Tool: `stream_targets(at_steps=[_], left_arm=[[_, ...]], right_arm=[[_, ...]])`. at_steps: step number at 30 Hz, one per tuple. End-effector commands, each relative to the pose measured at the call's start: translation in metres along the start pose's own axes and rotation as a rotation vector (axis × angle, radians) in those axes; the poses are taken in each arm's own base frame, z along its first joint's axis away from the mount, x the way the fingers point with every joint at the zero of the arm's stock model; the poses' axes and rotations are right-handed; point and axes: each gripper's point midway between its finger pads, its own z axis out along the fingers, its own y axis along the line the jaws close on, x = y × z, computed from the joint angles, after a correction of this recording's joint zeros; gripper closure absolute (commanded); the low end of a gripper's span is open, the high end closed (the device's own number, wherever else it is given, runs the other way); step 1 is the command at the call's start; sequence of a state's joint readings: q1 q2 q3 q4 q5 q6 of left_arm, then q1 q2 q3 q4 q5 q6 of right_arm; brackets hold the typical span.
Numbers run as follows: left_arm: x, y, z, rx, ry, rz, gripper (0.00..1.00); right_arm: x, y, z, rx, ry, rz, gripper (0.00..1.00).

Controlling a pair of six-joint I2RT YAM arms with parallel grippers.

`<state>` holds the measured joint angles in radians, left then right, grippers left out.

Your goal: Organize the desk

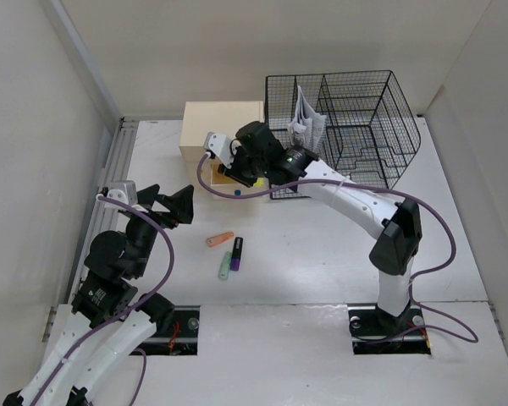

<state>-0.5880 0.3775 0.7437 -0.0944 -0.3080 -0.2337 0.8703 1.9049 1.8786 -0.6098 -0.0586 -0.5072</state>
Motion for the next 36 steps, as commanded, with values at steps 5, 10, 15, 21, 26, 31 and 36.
stream_targets(at_steps=[5,10,15,21,26,31,36], left_arm=[[-0.005,-0.003,0.004,0.006,-0.028,-0.012,0.07],[-0.005,-0.003,0.004,0.006,-0.028,-0.012,0.07],[-0.005,-0.003,0.004,0.006,-0.028,-0.012,0.07],[-0.005,-0.003,0.004,0.006,-0.028,-0.012,0.07],[-0.005,-0.003,0.004,0.006,-0.028,-0.012,0.07],[-0.009,0.001,0.002,-0.013,-0.044,-0.026,0.07],[-0.025,0.012,-0.011,-0.060,-0.115,-0.069,0.07]], right_arm=[[-0.054,-0.023,-0.018,0.052,-0.149,-0.035,1.00],[-0.046,-0.015,0.008,0.004,-0.130,-0.091,1.00],[-0.028,-0.006,0.041,-0.029,-0.102,-0.122,0.97],[-0.024,-0.015,0.042,0.025,-0.081,-0.120,0.54],[-0.036,-0.023,0.018,0.070,-0.123,-0.083,0.55],[-0.053,-0.001,-0.009,-0.042,-0.219,-0.124,0.74],[-0.017,0.096,-0.026,-0.553,-0.290,-0.387,0.95]])
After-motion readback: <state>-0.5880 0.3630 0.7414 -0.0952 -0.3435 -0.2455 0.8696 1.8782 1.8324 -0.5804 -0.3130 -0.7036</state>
